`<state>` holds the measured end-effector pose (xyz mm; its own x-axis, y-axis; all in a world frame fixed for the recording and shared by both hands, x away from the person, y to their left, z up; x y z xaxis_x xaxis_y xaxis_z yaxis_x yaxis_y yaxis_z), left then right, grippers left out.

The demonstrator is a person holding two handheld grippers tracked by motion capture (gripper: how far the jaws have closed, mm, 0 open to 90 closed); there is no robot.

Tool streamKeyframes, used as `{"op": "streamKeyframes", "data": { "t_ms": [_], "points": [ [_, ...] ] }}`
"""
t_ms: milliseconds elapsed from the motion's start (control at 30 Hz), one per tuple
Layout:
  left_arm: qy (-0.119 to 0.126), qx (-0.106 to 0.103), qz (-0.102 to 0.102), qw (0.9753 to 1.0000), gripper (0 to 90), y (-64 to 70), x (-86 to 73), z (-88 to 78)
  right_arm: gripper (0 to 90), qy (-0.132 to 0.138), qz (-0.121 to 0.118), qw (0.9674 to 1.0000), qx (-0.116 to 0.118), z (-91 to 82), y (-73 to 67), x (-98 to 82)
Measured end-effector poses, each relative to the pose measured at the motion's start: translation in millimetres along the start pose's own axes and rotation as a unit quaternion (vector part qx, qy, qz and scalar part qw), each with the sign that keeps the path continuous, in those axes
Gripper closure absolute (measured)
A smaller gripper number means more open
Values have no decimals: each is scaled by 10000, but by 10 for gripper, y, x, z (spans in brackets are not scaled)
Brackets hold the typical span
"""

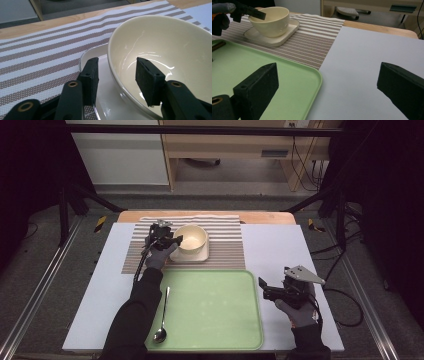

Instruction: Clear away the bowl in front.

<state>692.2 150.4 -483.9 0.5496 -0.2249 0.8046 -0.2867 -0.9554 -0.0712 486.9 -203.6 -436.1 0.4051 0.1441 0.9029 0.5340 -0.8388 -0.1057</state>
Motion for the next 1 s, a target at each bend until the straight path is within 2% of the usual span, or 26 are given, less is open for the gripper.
{"op": "streamKeyframes", "data": {
  "t_ms": [133, 167, 300, 600, 667, 833, 1000],
  "points": [
    [-43, -26, -85, 10000, 619, 48, 10, 42, 38, -2, 23, 10000, -2, -2, 3, -1],
    [-93, -2, -39, 9999, 630, 40, 2, 47, 38, 7, 27, 10000, -1, -3, 3, 1],
    [-146, 39, -231, 9996, 719, 14, 3, 58, 38, 1, 18, 10000, -8, -6, 11, 0],
    [-269, 154, -462, 9985, 808, -13, 21, 66, 40, -23, 38, 10000, -28, 3, 23, -12],
    [-282, 84, -545, 9981, 821, -17, 22, 65, 40, -20, 58, 10000, -17, 1, 25, -14],
    [-278, 85, -606, 9977, 825, -8, 39, 30, 40, -23, 60, 10000, -26, 3, 30, -15],
    [-177, 164, -486, 9985, 824, 9, 79, -39, 41, -14, 64, 10000, -30, 0, 30, -13]
  ]
}}
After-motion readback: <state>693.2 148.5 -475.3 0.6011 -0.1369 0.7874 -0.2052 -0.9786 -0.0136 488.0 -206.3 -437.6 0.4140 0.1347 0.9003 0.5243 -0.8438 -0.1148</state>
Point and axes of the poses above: each handheld gripper's, and its own axes: z roughly forward along the jaws, x roughly out of its top, y roughly to its right, the point moved 6 cm from there along z, roughly forward along the jaws, and after that the axes turned 11 degrees about x, right-handed, at the moved point
